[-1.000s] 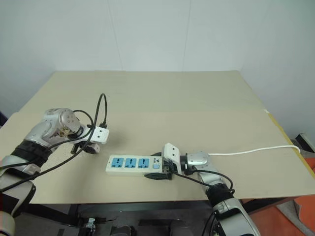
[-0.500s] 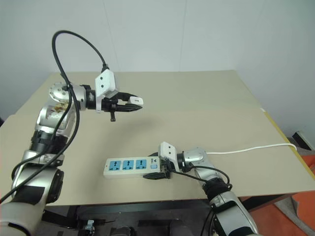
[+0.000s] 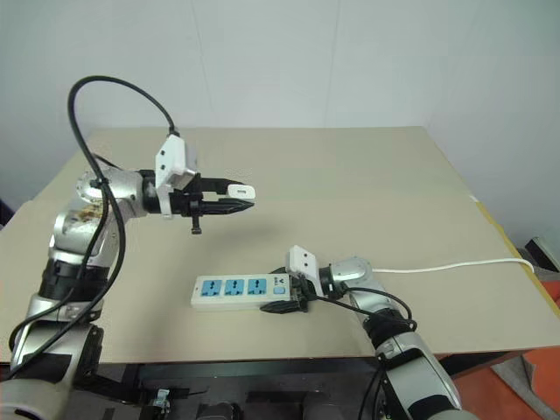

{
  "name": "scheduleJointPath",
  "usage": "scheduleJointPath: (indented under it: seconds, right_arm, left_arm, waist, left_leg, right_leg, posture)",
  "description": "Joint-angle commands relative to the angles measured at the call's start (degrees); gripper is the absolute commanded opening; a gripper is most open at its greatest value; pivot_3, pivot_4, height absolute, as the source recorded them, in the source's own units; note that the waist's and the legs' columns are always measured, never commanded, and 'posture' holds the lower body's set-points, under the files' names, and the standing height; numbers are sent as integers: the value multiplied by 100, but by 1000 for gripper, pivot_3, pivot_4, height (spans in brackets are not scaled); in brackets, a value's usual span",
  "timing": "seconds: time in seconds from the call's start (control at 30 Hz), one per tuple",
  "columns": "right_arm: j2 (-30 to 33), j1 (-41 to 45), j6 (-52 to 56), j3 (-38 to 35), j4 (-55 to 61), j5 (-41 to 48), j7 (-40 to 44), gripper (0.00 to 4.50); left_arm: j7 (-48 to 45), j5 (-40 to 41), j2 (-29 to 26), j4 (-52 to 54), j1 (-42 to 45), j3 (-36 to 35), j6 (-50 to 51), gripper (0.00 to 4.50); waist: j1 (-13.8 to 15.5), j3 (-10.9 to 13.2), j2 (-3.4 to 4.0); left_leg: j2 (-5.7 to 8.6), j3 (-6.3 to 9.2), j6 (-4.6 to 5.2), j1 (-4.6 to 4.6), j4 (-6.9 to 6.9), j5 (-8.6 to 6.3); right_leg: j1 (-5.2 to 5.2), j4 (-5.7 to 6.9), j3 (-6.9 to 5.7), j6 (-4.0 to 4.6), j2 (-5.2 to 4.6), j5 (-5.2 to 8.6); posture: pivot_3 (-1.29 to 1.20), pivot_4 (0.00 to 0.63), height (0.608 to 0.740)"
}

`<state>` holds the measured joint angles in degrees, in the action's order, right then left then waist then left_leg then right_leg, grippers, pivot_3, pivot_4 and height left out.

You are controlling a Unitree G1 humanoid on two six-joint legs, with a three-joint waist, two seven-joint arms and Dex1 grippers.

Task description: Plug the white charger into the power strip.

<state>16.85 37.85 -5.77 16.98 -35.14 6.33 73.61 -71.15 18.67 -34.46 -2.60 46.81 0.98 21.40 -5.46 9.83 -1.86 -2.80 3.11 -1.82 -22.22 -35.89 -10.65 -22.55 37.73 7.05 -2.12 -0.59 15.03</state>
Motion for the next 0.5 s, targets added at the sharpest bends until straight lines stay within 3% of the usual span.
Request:
scheduleJointPath:
  seconds: [0.03,0.3,0.5]
  right_arm:
    - [126,1,38,-24,-207,-203,-158,3421]
    - [152,-12,-58,27,-270,-277,-244,3421]
    - [172,-56,-154,120,-255,-367,-203,3421]
  left_arm:
    - [171,429,16,536,-158,-250,131,1004]
    - [116,794,125,1344,-1373,-164,-208,1004]
    - [84,833,86,1389,-1849,-61,-216,1004]
  waist:
    - [0,0,0]
    - [-7,-2,2]
    - [-1,-1,3]
  left_leg:
    - [0,0,0,2,0,0]
    - [-1,-2,0,17,2,0]
    - [0,-2,0,18,2,0]
  right_leg:
    - [2,0,0,0,0,0]
    - [16,-3,2,0,-1,0]
    - [18,-5,1,0,-1,0]
  posture:
    - [0,150,740]
    - [0,150,740]
    - [0,150,740]
